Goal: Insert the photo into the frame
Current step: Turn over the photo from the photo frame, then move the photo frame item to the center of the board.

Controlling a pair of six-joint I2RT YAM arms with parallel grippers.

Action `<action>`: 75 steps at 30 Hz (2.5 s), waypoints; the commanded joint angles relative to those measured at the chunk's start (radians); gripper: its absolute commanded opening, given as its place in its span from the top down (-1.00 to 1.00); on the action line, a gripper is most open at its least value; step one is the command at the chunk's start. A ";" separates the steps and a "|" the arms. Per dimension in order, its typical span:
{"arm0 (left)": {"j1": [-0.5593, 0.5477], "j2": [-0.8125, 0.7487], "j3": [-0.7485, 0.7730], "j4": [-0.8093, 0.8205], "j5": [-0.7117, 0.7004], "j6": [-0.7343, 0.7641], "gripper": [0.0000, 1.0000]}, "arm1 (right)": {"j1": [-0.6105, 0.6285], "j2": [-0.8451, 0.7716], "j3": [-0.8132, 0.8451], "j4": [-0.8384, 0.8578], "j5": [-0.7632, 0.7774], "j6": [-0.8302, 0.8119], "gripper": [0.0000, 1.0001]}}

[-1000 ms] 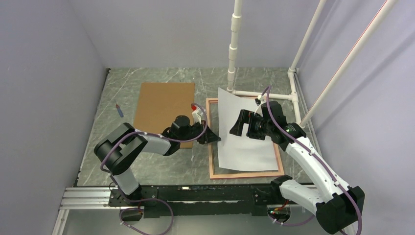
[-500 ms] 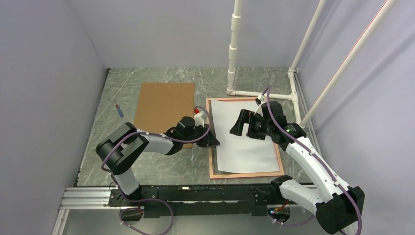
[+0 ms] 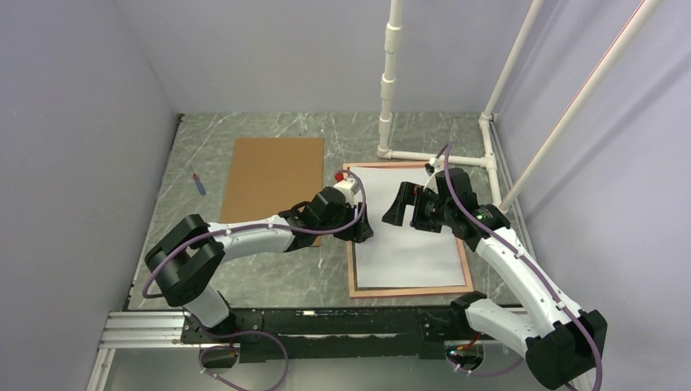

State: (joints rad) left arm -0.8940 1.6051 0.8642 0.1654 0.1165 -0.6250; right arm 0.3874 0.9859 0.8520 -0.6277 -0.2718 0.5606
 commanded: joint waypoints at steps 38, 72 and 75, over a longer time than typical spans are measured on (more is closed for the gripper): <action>0.483 -0.527 -0.398 -0.087 -0.009 0.020 -0.79 | -0.002 0.213 0.047 0.114 -0.093 0.019 -0.99; 1.221 -0.155 -0.147 -0.535 0.030 0.117 -0.78 | 0.350 1.050 0.590 0.252 -0.036 0.145 -0.99; 1.221 -0.124 -0.147 -0.515 0.093 0.121 -0.76 | 0.356 1.083 0.599 0.257 -0.034 0.151 -0.99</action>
State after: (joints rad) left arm 0.3244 1.4258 0.7231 -0.3779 0.0616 -0.5137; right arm 0.7338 2.0350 1.4113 -0.3885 -0.3286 0.6975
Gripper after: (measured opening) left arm 0.884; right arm 0.993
